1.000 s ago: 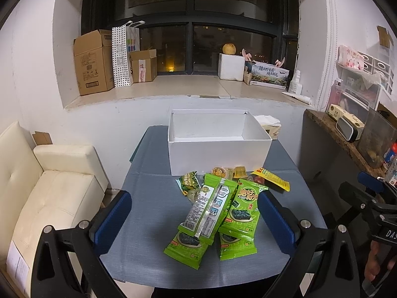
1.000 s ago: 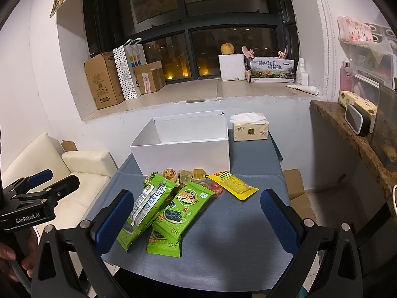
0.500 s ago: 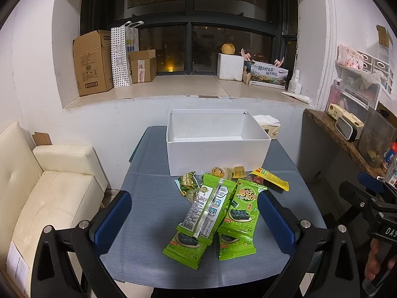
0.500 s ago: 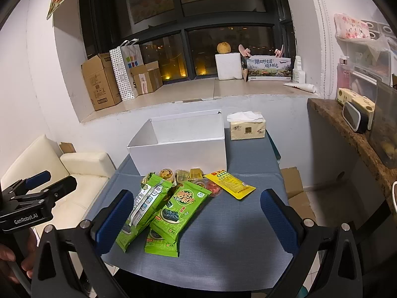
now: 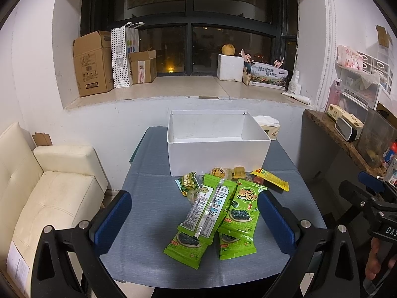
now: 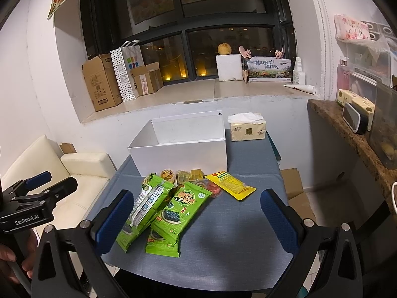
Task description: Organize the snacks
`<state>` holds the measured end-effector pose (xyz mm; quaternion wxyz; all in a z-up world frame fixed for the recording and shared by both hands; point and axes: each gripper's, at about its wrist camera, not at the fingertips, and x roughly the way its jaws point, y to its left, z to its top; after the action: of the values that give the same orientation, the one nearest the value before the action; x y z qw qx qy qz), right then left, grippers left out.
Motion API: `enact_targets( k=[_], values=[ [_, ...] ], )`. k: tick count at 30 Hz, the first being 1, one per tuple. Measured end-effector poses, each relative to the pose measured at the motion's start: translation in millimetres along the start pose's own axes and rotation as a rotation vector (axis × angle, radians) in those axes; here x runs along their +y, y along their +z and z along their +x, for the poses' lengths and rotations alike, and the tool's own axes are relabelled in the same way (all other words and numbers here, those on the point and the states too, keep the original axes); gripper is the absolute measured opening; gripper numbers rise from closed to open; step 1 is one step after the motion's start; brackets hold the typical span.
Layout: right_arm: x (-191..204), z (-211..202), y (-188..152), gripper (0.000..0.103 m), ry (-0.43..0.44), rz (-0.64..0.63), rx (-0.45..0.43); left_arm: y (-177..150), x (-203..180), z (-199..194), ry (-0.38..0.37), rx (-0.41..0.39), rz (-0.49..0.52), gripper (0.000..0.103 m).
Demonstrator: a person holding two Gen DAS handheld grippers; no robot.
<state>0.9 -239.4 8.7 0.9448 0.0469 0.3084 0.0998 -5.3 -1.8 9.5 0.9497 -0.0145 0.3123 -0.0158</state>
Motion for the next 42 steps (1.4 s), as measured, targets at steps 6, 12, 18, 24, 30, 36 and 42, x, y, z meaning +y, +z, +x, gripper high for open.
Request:
enact_targets(
  k=[6, 12, 18, 24, 30, 36, 42],
  values=[
    [0, 0, 0, 0.103, 0.001, -0.002, -0.001, 1, 0, -1, 0.001, 0.002, -0.001, 0.103],
    [3, 1, -2, 0.103, 0.002, -0.004, 0.005, 1, 1, -1, 0.001, 0.004, -0.001, 0.103],
    [5, 2, -2, 0.103, 0.004, -0.008, 0.007, 0, 1, -1, 0.001, 0.004, -0.001, 0.103],
    [8, 15, -4, 0.103, 0.013, 0.010, 0.035, -5, 13, 2, 0.012, 0.009, -0.015, 0.103],
    [30, 65, -13, 0.103, 0.035, 0.067, 0.144, -21, 37, 9, 0.046, 0.032, -0.012, 0.103],
    [78, 139, -28, 0.103, 0.012, 0.027, 0.234, -40, 80, 11, 0.087, 0.049, -0.039, 0.103],
    [114, 199, -42, 0.103, -0.081, 0.043, 0.306, -53, 120, 17, 0.126, 0.066, -0.078, 0.103]
  ],
)
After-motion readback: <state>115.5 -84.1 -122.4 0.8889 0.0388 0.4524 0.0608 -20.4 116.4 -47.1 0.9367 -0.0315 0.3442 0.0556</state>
